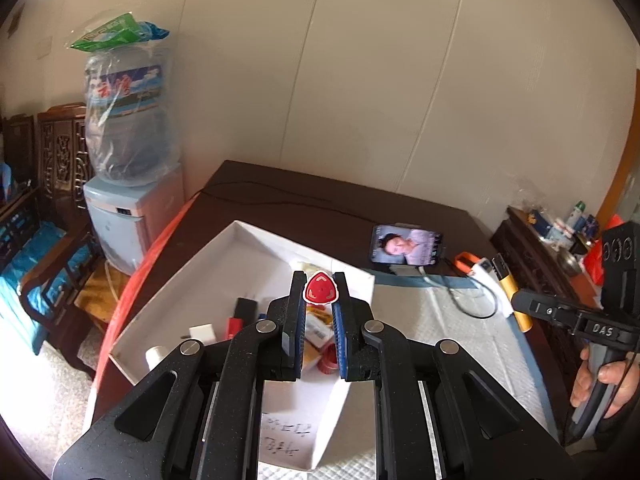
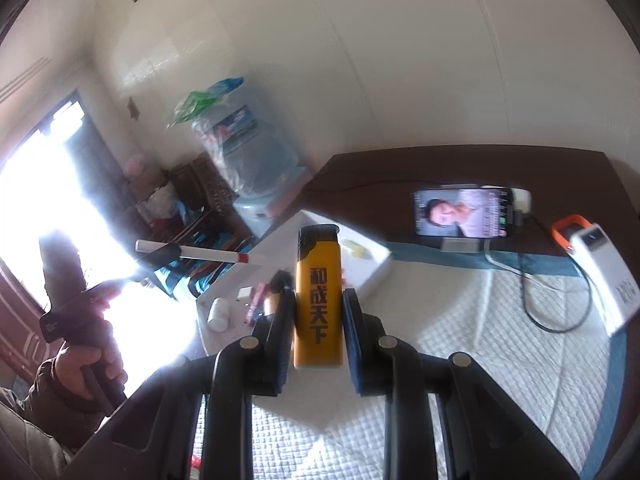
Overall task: Organize rigid objects
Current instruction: 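Lift the white stick and yellow lighter and carry them over the tray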
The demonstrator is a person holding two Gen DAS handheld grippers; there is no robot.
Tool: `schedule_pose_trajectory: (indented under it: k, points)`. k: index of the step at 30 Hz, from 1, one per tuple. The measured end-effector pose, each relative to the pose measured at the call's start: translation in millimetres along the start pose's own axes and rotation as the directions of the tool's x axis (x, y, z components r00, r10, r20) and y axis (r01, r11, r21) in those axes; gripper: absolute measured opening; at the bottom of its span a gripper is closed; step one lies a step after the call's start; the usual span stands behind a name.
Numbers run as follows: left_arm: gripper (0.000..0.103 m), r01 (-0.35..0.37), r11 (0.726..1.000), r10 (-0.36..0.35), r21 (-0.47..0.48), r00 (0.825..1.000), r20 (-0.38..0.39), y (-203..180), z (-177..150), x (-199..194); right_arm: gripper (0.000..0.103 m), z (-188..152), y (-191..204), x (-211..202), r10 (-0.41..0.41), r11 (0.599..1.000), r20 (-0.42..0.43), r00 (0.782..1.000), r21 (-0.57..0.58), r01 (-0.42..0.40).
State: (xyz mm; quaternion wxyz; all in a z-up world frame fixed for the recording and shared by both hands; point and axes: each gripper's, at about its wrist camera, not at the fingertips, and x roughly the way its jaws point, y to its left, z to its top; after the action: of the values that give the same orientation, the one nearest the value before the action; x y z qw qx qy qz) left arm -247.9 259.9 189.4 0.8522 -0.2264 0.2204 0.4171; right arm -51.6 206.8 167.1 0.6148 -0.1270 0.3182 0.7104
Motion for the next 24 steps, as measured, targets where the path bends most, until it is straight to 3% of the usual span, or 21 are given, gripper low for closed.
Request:
schedule_pose_trajectory:
  k: [4,13,19,24]
  points:
    - [0.011,-0.047,0.999,0.046,-0.013,0.998,-0.03,11.7,-0.1,9.2,0.023,11.9,9.4,20.0,0.037,0.999,-0.032,0.999,-0.01,-0.037]
    - [0.011,-0.066,0.997,0.065,-0.033,0.997,-0.035,30.7,-0.4,18.5,0.022,31.0,34.4,67.2,0.056,0.995,-0.115,0.992,-0.076,-0.065]
    - [0.011,-0.08,0.996,0.078,-0.042,0.996,-0.048,43.5,4.0,33.0,0.013,39.8,42.0,102.4,0.07,0.993,-0.16,0.985,-0.078,-0.084]
    - [0.011,-0.098,0.993,0.093,-0.063,0.993,-0.076,57.7,7.5,51.2,0.012,44.0,39.7,120.2,0.058,0.996,-0.161,0.985,-0.057,-0.068]
